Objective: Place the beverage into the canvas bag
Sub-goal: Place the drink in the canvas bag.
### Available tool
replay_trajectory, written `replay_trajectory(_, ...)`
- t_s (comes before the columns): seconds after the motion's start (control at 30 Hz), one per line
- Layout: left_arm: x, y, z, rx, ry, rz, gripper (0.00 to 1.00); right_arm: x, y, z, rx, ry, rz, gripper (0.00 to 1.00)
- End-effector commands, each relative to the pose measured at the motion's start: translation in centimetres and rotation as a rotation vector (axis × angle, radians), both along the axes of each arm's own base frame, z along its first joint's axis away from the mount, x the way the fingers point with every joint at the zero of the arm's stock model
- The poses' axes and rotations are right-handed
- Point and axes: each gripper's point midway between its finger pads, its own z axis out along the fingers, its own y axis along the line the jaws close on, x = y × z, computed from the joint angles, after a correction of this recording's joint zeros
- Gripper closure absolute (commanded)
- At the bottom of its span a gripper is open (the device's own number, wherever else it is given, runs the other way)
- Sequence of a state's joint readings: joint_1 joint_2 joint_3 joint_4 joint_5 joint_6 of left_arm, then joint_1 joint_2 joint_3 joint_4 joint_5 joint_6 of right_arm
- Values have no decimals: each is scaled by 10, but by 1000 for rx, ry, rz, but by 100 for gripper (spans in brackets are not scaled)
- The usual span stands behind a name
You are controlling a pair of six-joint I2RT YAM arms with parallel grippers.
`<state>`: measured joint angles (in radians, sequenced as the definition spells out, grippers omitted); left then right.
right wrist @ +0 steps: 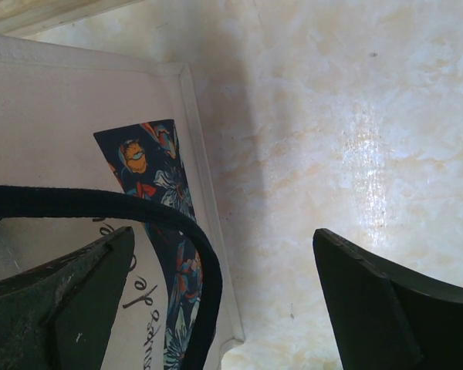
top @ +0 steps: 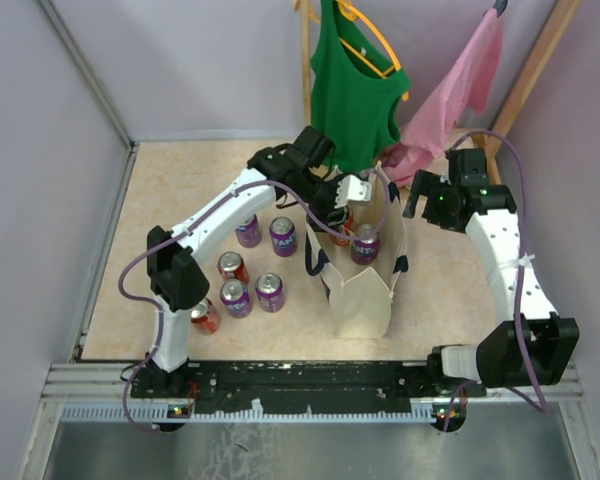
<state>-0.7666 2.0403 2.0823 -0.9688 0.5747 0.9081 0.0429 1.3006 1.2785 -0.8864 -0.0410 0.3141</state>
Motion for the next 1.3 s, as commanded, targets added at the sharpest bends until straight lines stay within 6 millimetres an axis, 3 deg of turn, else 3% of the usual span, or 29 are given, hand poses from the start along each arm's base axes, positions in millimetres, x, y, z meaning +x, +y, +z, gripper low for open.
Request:
replay_trajectory(0.0, 3, -8, 13, -25, -65, -42, 100, 8, -3, 20, 5, -64, 8, 1)
replay_trajectory(0.3, -4, -10, -8, 12, -39, -63, 100, 7, -6, 18, 2, -52, 3, 1)
replay_trajectory(0.97, 8, -30, -63, 68, -41, -48, 100, 2, -12, 15, -6, -38, -8, 1)
replay_trajectory(1.27, 2, -31, -84, 110, -18, -58, 100, 1, -16, 14, -8, -35, -16, 1)
